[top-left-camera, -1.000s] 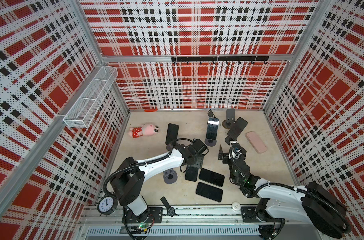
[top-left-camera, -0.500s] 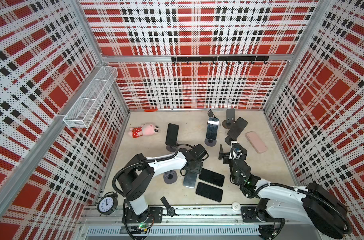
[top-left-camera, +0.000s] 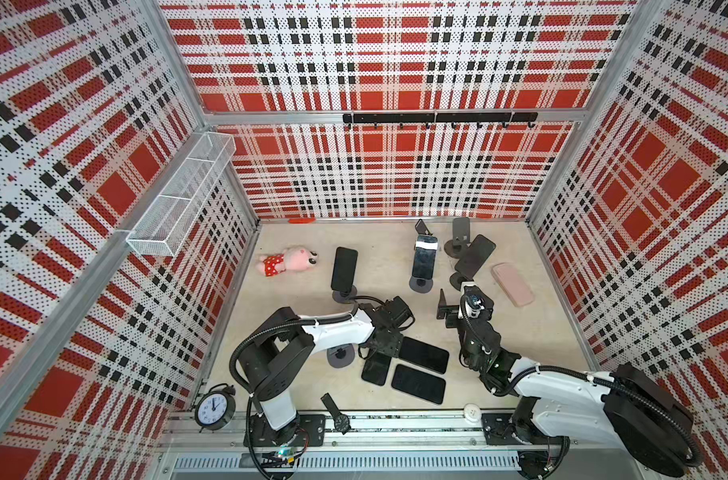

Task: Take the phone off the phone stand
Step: 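Lower the blue-framed phone flat beside the black phones with the left gripper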

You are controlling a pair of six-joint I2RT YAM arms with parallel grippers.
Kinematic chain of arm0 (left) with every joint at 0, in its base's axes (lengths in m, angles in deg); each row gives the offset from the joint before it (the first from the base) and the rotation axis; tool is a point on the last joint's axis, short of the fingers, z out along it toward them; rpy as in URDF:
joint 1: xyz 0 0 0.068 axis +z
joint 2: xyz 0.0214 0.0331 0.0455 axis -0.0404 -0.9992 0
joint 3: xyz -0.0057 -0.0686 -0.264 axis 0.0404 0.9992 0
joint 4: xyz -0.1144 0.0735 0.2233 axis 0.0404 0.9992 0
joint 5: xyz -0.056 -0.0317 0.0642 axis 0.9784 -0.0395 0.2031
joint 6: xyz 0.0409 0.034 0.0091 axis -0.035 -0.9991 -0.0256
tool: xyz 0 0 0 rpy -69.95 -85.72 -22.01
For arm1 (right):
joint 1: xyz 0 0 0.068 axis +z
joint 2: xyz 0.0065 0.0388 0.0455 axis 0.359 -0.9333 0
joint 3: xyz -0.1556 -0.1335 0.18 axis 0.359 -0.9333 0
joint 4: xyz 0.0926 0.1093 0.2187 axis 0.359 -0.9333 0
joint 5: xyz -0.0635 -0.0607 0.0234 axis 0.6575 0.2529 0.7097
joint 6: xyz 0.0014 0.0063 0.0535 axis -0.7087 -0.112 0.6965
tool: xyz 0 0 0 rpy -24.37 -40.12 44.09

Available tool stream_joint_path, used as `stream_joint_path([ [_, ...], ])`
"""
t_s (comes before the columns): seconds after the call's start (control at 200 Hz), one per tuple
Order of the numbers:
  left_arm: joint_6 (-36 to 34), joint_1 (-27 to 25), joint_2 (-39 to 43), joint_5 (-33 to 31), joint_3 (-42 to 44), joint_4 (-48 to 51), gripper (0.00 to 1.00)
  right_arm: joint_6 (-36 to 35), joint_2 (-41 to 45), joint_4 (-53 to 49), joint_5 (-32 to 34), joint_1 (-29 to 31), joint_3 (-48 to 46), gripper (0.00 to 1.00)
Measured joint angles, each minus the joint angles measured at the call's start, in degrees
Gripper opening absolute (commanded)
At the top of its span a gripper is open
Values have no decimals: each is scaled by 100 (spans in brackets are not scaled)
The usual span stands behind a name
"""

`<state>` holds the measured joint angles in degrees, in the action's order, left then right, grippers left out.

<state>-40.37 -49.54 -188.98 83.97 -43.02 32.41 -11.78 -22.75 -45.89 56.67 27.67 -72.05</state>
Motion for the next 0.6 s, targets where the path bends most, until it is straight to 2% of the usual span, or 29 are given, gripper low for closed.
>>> stream_joint_path([
  [0.601, 26, -7, -31, 133, -11, -367, 71, 22, -31, 17, -2, 0, 0, 100],
])
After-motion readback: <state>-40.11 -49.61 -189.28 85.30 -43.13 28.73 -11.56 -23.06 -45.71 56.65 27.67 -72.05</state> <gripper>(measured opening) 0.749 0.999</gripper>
